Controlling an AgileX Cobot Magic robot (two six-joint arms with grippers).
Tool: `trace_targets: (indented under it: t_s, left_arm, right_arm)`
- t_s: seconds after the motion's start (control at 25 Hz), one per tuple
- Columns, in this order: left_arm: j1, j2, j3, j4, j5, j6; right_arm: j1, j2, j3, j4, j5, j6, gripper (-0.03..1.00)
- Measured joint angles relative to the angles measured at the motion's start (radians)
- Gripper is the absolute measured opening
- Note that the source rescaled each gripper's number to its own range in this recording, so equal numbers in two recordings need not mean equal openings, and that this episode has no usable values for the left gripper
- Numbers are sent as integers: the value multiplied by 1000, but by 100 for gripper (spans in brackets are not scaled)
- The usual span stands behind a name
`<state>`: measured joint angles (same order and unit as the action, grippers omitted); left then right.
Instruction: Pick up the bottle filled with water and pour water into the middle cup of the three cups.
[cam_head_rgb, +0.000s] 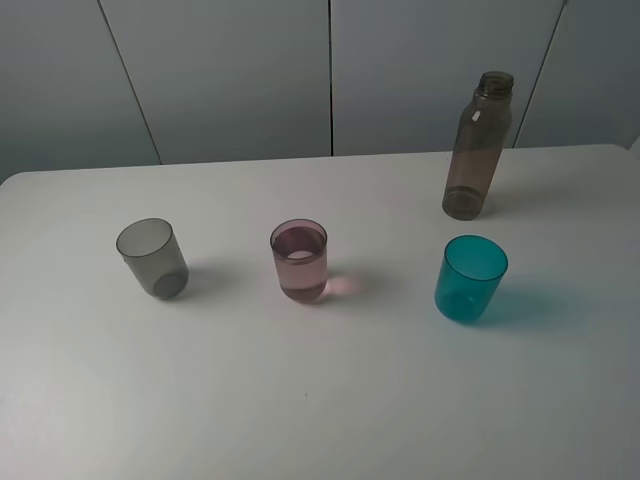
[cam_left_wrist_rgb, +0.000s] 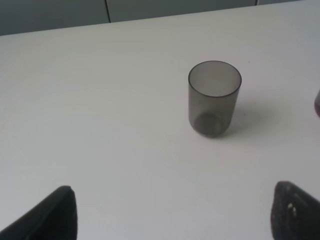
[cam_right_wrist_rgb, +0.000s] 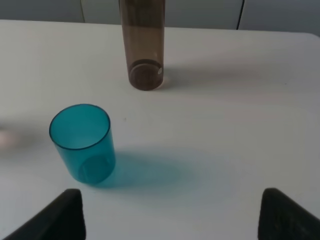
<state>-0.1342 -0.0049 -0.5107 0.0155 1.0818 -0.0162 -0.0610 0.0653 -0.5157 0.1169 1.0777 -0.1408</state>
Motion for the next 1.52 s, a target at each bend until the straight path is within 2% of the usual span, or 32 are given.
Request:
trace_targets:
  t_s: [0.2, 1.52]
  left_arm:
    - [0, 0, 0, 0, 0, -4]
    - [0, 0, 0, 0, 0, -4]
  right_arm:
    - [0, -62, 4, -10, 10, 13, 33]
    - [0, -65, 4, -27, 10, 32, 33]
